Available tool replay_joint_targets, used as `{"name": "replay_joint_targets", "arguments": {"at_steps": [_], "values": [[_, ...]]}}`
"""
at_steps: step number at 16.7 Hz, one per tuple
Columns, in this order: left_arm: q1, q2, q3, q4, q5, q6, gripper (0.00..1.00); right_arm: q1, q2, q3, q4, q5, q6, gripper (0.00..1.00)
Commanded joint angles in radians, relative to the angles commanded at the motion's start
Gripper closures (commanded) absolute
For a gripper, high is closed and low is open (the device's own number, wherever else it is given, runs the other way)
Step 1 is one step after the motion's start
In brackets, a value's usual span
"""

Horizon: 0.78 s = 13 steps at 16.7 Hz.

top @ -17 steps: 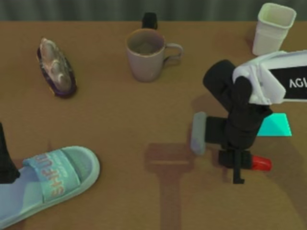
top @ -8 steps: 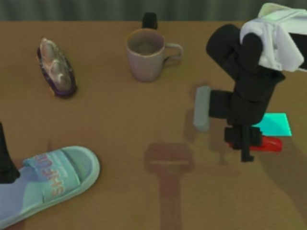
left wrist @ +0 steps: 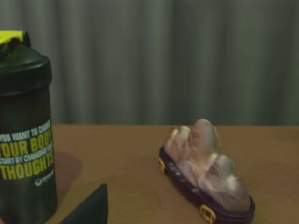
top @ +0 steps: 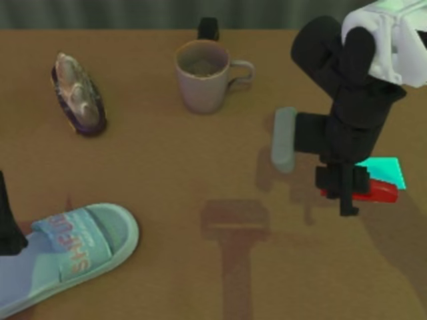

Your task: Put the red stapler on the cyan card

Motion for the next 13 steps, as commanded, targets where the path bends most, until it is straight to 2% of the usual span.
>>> {"name": "replay_joint_targets", "arguments": {"at_steps": [3, 6, 9, 13], "values": [[0.0, 0.0, 0.0, 0.0, 0.0, 0.0, 0.0, -0.006, 0.003, 0.021, 0.016, 0.01, 0.059, 1.0], [0.0, 0.0, 0.0, 0.0, 0.0, 0.0, 0.0, -0.027, 0.016, 0.072, 0.045, 0.03, 0.213, 1.0], [0.0, 0.0, 0.0, 0.0, 0.0, 0.0, 0.0, -0.065, 0.036, 0.132, 0.074, 0.053, 0.465, 1.0], [0.0, 0.0, 0.0, 0.0, 0.0, 0.0, 0.0, -0.134, 0.075, 0.201, 0.091, 0.08, 0.917, 1.0]]}}
